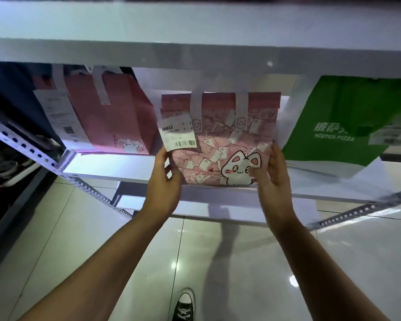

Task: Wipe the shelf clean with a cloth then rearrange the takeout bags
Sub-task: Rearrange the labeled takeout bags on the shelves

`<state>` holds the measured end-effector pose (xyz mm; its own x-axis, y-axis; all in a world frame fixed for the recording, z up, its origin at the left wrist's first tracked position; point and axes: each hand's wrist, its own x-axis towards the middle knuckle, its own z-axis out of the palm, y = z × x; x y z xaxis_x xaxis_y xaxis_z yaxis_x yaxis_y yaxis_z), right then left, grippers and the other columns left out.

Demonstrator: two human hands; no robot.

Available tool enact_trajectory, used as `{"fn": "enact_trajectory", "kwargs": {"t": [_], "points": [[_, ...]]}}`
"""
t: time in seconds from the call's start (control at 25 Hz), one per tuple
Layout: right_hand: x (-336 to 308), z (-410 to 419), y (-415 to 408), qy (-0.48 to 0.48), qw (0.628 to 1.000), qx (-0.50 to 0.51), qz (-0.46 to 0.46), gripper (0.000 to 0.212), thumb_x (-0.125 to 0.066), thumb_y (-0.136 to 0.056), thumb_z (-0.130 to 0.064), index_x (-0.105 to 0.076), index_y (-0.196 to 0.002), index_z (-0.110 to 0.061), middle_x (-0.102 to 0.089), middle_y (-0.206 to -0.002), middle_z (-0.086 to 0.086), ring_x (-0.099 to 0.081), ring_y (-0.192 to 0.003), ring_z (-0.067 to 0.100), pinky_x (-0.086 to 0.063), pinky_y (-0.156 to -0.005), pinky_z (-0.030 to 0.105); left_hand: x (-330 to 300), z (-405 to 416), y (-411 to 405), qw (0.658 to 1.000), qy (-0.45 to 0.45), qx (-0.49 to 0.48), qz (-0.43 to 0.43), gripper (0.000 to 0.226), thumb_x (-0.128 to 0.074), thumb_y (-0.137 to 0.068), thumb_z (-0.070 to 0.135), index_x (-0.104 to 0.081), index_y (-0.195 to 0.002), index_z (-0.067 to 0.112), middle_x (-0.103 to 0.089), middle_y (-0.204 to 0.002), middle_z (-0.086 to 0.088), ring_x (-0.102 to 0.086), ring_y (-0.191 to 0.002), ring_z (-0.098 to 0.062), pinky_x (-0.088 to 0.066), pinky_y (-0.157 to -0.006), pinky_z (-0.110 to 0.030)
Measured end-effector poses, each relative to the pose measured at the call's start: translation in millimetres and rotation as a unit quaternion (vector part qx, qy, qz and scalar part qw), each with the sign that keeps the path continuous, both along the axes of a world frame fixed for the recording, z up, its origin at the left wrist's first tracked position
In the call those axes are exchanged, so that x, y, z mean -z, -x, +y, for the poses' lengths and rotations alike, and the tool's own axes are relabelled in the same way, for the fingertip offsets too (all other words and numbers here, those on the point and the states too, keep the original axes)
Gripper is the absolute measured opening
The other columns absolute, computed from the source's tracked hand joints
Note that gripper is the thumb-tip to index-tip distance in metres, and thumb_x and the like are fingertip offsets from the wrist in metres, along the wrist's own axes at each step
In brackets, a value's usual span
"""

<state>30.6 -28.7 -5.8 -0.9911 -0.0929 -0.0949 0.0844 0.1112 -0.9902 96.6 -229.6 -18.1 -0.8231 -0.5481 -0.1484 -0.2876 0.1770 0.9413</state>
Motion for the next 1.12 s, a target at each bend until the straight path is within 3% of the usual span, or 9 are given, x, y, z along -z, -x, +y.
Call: {"fn": "enact_trajectory", "kwargs": {"t": [0.12, 0.28, 0.44, 0.56, 0.64, 0.8, 0.92, 1.0, 1.12], "points": [[22, -16, 25, -0.009, 1.0, -0.002, 0.023, 0.076, -0.06, -0.084, -0.018, -0.035, -0.152, -0.039, -0.05, -0.15, -0.01, -0.05, -0.136, 0.013, -0.045, -0.112, 0.048, 20, -13, 26, 1.0, 0.028, 0.002, 0.01, 0.055, -0.049, -0.096, 0.003, -0.037, -0.139, 0.036, -0.056, -0.12, 0.029, -0.055, -0.115, 0.003, -0.052, -0.088, -0.019], [37, -35, 42, -0.003, 1.0, 0.003, 0.021, 0.075, -0.06, -0.094, -0.008, -0.03, -0.153, -0.042, -0.05, -0.149, -0.012, -0.05, -0.133, 0.009, -0.046, -0.111, 0.044, 31, -29, 52, 0.998, 0.054, 0.003, -0.015, 0.032, -0.048, -0.088, 0.019, -0.039, -0.118, 0.028, -0.054, -0.127, -0.002, -0.055, -0.114, -0.019, -0.05, -0.097, -0.039], [39, -44, 54, 0.01, 1.0, 0.007, 0.009, 0.075, -0.059, -0.096, -0.003, -0.029, -0.155, -0.038, -0.054, -0.144, -0.009, -0.054, -0.124, 0.0, -0.052, -0.097, 0.025, 27, -38, 65, 0.998, 0.044, 0.002, -0.045, 0.034, -0.046, -0.079, 0.03, -0.038, -0.112, 0.03, -0.052, -0.129, -0.004, -0.055, -0.116, -0.021, -0.048, -0.1, -0.045], [42, -44, 58, 0.012, 1.0, 0.007, 0.002, 0.075, -0.059, -0.095, 0.001, -0.031, -0.156, -0.033, -0.055, -0.144, -0.006, -0.054, -0.118, -0.011, -0.052, -0.084, 0.007, 30, -38, 67, 0.998, 0.044, -0.005, -0.042, 0.032, -0.05, -0.087, 0.023, -0.035, -0.113, 0.032, -0.049, -0.134, -0.005, -0.051, -0.119, -0.021, -0.045, -0.105, -0.045], [47, -40, 57, 0.004, 1.0, 0.014, 0.005, 0.076, -0.061, -0.095, 0.001, -0.031, -0.156, -0.032, -0.055, -0.144, -0.006, -0.055, -0.117, -0.013, -0.049, -0.084, 0.005, 31, -36, 65, 0.998, 0.055, -0.023, -0.035, 0.032, -0.052, -0.092, 0.014, -0.037, -0.114, 0.031, -0.051, -0.132, -0.004, -0.05, -0.117, -0.02, -0.044, -0.104, -0.041], [55, -26, 53, -0.009, 0.999, 0.046, -0.009, 0.073, -0.064, -0.096, -0.003, -0.034, -0.155, -0.033, -0.055, -0.14, -0.003, -0.056, -0.123, -0.003, -0.048, -0.089, 0.009, 26, -28, 56, 0.995, 0.076, -0.068, -0.003, 0.032, -0.054, -0.094, 0.013, -0.041, -0.121, 0.024, -0.054, -0.129, -0.001, -0.052, -0.115, -0.017, -0.046, -0.1, -0.041], [63, -12, 53, -0.06, 0.994, 0.084, -0.035, 0.07, -0.061, -0.097, -0.006, -0.035, -0.155, -0.036, -0.054, -0.141, 0.001, -0.051, -0.13, 0.014, -0.045, -0.109, 0.035, 31, -2, 43, 0.991, 0.037, -0.122, -0.038, 0.056, -0.053, -0.097, 0.016, -0.03, -0.147, 0.026, -0.043, -0.143, -0.003, -0.047, -0.113, -0.015, -0.042, -0.095, -0.035], [67, -3, 56, -0.09, 0.991, 0.081, -0.057, 0.073, -0.059, -0.097, -0.007, -0.03, -0.157, -0.037, -0.054, -0.141, 0.004, -0.051, -0.132, 0.019, -0.042, -0.113, 0.041, 36, 20, 36, 0.992, 0.012, -0.111, -0.049, 0.057, -0.052, -0.099, 0.017, -0.028, -0.15, 0.026, -0.039, -0.146, -0.005, -0.044, -0.111, -0.014, -0.039, -0.093, -0.033], [66, 10, 62, -0.114, 0.988, 0.075, -0.074, 0.075, -0.059, -0.097, -0.011, -0.025, -0.158, -0.04, -0.054, -0.144, 0.008, -0.051, -0.134, 0.022, -0.041, -0.114, 0.042, 40, 31, 41, 0.997, 0.039, -0.06, -0.038, 0.059, -0.052, -0.098, 0.014, -0.029, -0.151, 0.025, -0.037, -0.148, -0.002, -0.042, -0.128, -0.019, -0.039, -0.103, -0.037]]}}
